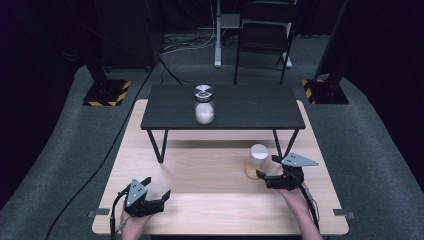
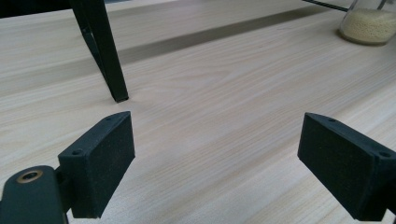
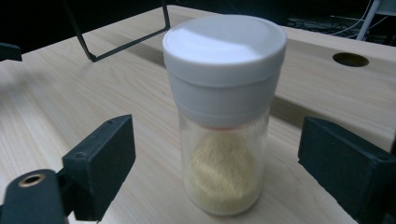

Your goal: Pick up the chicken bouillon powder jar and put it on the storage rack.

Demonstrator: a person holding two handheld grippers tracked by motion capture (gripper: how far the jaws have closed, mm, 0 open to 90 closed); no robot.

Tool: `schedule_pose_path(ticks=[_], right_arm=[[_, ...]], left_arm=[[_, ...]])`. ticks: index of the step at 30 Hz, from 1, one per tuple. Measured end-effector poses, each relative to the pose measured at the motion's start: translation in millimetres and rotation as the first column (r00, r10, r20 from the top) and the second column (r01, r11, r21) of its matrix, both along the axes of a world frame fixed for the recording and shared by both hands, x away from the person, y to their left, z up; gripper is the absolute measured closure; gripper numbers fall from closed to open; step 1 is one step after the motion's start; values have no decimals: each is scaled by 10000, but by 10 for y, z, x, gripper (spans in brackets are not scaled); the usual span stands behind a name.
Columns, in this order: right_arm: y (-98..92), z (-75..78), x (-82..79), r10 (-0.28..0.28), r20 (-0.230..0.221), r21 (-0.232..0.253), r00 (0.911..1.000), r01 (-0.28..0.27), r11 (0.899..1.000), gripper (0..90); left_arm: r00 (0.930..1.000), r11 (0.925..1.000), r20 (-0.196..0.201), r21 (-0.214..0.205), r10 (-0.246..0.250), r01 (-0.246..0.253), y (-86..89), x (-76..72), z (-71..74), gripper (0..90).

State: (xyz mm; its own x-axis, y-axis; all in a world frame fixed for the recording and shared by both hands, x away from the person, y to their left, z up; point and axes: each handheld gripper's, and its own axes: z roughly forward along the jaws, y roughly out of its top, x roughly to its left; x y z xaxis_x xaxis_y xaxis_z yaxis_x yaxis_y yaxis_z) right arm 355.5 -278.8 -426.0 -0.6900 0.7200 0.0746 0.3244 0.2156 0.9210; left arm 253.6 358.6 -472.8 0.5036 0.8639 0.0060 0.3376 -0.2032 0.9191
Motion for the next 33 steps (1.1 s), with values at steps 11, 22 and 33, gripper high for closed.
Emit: schedule_pose_path(ticks=[11, 22, 33], right_arm=[[174, -14, 233, -120, -188, 87, 9998, 122, 9999, 199], [209, 110, 202, 99, -108, -437, 9999, -104, 9990, 336], [86, 327, 5, 647, 7, -585, 9979, -646, 9962, 336]], left_arm=[[10000, 10000, -10, 0, -15, 15, 2, 3, 1, 106], [10000, 10000, -58, -27, -19, 19, 7, 11, 5, 106], [10000, 10000, -64, -24, -8, 8, 4, 11, 5, 106]])
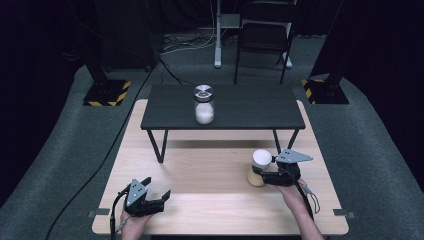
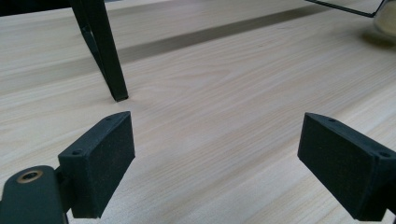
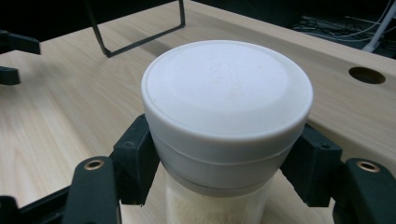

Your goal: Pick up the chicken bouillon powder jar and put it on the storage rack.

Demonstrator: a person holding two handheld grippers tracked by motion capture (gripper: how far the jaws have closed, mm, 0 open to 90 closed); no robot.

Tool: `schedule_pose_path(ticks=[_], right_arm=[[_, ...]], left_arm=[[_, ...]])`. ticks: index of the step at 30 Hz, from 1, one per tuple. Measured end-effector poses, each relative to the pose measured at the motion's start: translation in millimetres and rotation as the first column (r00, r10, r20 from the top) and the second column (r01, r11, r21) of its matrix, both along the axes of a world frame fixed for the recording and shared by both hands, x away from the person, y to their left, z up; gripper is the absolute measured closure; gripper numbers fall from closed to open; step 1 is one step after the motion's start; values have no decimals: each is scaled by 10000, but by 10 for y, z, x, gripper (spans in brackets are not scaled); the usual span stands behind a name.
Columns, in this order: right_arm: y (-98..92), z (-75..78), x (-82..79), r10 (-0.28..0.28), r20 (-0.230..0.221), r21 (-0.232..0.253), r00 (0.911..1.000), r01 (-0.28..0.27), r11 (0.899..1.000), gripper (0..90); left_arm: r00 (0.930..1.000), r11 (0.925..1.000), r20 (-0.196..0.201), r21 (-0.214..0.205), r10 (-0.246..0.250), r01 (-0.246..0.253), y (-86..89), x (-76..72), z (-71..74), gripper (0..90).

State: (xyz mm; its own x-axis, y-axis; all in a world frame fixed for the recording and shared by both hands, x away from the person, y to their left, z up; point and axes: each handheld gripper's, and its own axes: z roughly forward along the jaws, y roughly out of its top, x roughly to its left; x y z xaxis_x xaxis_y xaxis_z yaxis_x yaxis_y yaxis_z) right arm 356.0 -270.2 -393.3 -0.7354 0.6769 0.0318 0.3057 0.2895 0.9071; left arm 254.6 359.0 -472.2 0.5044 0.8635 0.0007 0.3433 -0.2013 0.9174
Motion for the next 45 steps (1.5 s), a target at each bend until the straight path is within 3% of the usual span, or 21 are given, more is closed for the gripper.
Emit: schedule_pose_path(ticks=[8, 20, 35, 45], right_arm=[[-132, 195, -59, 200, 172, 478, 9997, -208, 9986, 336], [-167, 535, -28, 528, 549, 903, 9971, -576, 9942, 335], [-189, 1027, 45, 266, 1192, 1280, 9925, -420, 9909, 335], [-130, 1235, 117, 2, 1447, 1451, 9895, -215, 9892, 336]], left_arm=[[10000, 10000, -17, -5, 19, -19, -2, 1, 1, 106], [10000, 10000, -37, -20, 22, -22, 0, 4, 3, 105], [9999, 10000, -121, -17, 50, -50, -10, 13, 11, 105], [9999, 10000, -157, -26, 45, -45, -13, 19, 14, 105]])
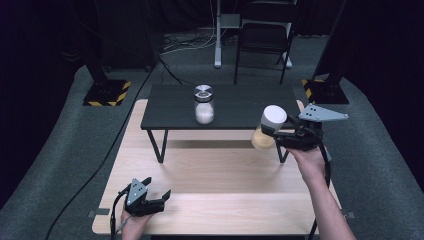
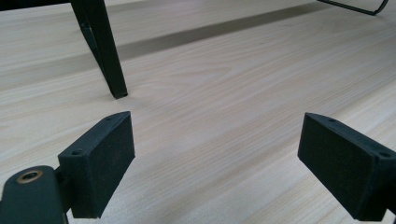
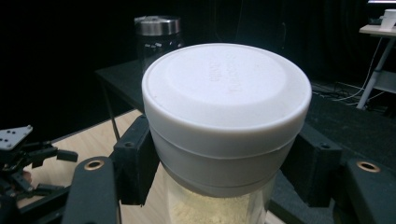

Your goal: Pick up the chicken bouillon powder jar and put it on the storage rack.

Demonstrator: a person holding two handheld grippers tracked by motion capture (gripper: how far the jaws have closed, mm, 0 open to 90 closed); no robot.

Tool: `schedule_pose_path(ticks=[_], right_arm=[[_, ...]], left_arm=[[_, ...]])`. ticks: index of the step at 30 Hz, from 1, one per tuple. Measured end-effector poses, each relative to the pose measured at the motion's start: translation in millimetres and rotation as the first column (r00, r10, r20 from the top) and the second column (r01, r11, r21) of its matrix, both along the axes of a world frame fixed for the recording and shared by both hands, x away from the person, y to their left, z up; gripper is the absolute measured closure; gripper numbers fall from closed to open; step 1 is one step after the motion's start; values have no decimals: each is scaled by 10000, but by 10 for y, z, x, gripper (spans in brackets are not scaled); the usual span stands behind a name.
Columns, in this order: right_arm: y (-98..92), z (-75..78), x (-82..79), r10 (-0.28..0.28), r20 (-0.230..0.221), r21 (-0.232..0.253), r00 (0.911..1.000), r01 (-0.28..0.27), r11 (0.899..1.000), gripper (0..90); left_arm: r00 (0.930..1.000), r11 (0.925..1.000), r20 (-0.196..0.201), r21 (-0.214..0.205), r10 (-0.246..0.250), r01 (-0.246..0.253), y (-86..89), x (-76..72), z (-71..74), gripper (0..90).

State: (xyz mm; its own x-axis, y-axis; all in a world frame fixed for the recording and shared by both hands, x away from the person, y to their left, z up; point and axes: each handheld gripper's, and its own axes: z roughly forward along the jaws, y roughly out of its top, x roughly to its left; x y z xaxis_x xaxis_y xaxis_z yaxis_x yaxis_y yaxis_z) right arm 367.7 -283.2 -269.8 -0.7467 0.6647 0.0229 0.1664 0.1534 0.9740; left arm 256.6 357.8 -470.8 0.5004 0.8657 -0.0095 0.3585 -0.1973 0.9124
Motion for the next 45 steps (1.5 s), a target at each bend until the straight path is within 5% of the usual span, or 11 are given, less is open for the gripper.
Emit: schedule_pose_path(ticks=[16, 27, 34, 39, 45], right_arm=[[186, 190, 166, -760, 108, 152, 9970, 758, 9970, 336], [472, 333, 388, -1858, -83, -344, 9826, 1854, 9821, 335], [471, 316, 451, -1925, -291, -196, 9809, 1919, 9812, 326], [444, 300, 404, -1897, -126, -74, 9818, 1896, 9818, 166], [276, 183, 243, -1548, 401, 78, 9871, 1546, 9879, 95]], left_arm=[[10000, 10000, -28, 7, -28, 28, 3, 6, 4, 105], [10000, 10000, -28, 2, -44, 44, 5, 7, 3, 105], [10000, 10000, -4, 31, -58, 58, 3, 5, 3, 106], [10000, 10000, -22, 16, -63, 63, 2, 7, 3, 105], [10000, 10000, -8, 35, -58, 58, 0, 4, 4, 105]])
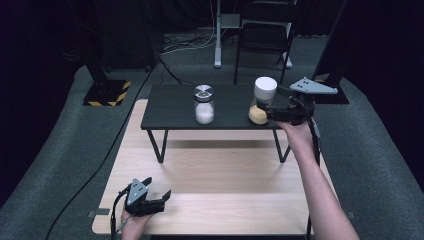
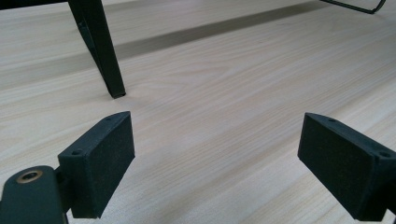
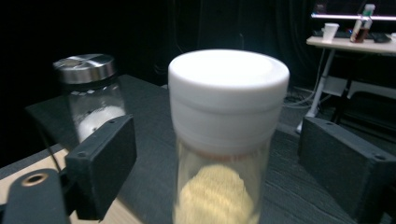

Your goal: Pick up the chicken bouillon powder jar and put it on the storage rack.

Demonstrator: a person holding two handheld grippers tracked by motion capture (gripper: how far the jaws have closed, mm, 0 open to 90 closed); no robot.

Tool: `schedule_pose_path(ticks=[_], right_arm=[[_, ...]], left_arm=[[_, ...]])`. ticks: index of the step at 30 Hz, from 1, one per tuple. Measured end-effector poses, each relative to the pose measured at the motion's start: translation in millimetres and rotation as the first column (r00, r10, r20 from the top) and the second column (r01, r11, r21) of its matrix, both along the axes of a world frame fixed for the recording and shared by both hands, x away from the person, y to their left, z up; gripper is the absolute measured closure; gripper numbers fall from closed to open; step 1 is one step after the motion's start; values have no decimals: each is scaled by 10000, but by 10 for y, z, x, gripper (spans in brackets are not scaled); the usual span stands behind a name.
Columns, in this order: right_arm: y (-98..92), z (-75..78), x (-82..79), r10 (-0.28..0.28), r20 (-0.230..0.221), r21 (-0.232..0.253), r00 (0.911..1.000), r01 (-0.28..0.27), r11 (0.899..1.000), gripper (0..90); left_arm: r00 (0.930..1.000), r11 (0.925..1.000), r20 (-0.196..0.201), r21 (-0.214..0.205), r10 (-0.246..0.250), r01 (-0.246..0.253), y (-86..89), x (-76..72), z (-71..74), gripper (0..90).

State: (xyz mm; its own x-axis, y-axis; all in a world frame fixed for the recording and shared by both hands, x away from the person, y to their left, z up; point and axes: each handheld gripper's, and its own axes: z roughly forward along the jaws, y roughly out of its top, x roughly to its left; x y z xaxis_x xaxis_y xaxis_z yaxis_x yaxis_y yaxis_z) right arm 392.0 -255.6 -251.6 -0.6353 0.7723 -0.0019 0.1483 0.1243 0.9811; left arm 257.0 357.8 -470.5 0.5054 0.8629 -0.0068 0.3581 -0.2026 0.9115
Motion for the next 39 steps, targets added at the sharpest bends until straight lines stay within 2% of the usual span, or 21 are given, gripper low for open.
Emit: schedule_pose_path(ticks=[3, 8, 11, 16, 20, 24, 27, 28, 29, 33, 34, 39], right_arm=[[-125, -130, -80, 192, 239, 57, 9995, -194, 9998, 71], [-330, -363, -168, 340, 73, -59, 9994, -340, 9994, 44], [-453, -540, -240, 387, -36, 97, 9992, -387, 9992, 39], [-620, -796, -410, 454, -16, 19, 9990, -454, 9990, 39], [-755, -1002, -580, 305, -26, -9, 9995, -305, 9995, 38], [-868, -1240, -760, -122, -161, -200, 9998, 119, 9997, 36], [-984, -1455, -870, -376, -451, 84, 9983, 380, 9992, 36], [-1054, -1589, -934, -476, -629, 271, 9969, 494, 9984, 40], [-1054, -1589, -934, -476, -629, 271, 9969, 494, 9984, 40], [-1129, -1799, -1051, -714, -781, 368, 9944, 744, 9965, 46], [-1137, -1837, -1077, -764, -804, 354, 9938, 795, 9962, 46], [-1099, -1979, -1200, -998, -729, -316, 9923, 977, 9947, 50]], left_arm=[[10000, 10000, -4, 6, 6, -6, -2, -1, 0, 105], [10000, 10000, 3, 9, 7, -7, -2, -2, 0, 104], [10000, 10000, -4, -4, 23, -23, -3, -1, -1, 104], [10000, 10000, -38, 17, 26, -26, -8, -2, 5, 103], [10000, 10000, -34, 21, 35, -35, -11, -5, 5, 104], [10000, 10000, -10, -30, 44, -44, -4, -8, -1, 104], [10000, 10000, -26, -24, 42, -42, -5, -6, 1, 104], [10000, 10000, 4, -12, 31, -31, -3, -10, -1, 104], [10000, 10000, 4, -12, 31, -31, -3, -10, -1, 104], [10000, 10000, 35, 9, 12, -12, -3, -16, -3, 104], [10000, 10000, 25, 6, 7, -7, -2, -16, -2, 104], [10000, 10000, 27, -2, -6, 6, 0, -15, -3, 104]])
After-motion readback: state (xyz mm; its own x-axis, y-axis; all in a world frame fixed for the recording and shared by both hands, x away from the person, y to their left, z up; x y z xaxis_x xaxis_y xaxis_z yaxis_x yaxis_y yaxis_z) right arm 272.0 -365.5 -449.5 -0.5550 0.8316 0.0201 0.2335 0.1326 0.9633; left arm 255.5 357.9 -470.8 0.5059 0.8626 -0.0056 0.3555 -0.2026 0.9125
